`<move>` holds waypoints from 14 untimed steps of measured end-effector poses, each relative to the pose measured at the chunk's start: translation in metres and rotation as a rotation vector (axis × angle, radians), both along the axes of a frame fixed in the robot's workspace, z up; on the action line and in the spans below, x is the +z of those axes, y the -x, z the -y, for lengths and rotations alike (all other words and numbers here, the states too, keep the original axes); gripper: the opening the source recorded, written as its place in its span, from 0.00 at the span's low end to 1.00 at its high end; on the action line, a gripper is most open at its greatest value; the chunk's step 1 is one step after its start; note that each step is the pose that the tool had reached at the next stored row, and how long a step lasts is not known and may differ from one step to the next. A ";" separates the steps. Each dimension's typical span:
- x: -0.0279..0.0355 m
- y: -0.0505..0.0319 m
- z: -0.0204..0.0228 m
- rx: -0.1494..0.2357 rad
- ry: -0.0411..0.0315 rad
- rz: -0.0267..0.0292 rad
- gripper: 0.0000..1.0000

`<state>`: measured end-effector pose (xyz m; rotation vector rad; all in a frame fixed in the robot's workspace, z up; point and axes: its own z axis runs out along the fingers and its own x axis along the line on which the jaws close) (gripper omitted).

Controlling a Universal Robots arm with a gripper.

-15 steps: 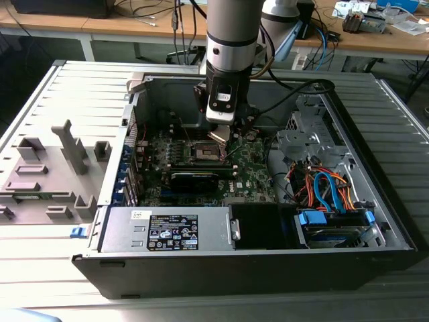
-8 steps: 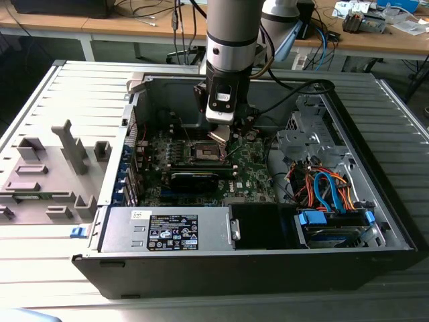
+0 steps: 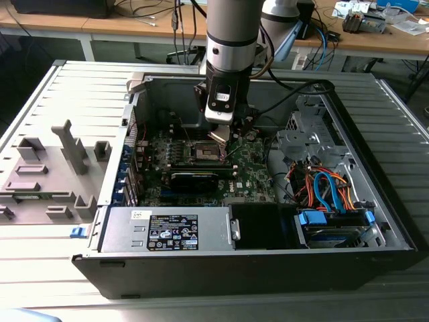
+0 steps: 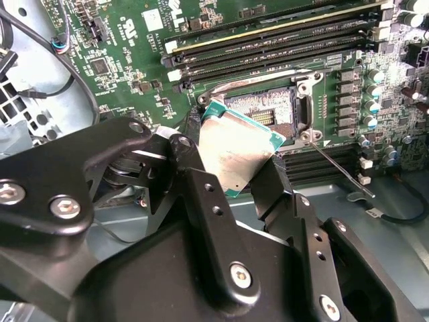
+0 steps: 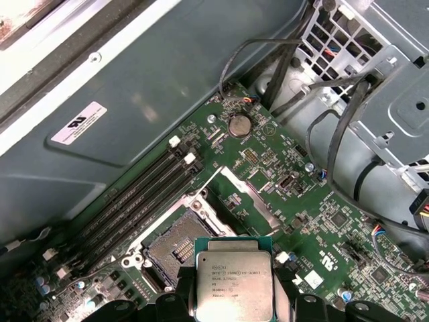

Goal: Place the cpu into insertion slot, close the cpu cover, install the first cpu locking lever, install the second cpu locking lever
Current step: 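Place the cpu into insertion slot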

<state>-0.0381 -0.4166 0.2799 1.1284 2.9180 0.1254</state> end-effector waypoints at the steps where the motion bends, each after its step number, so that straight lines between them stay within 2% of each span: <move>1: 0.0000 0.0000 0.0000 -0.002 0.0000 0.0000 0.55; 14: -0.0002 0.0000 0.0000 -0.046 0.0000 0.0000 0.55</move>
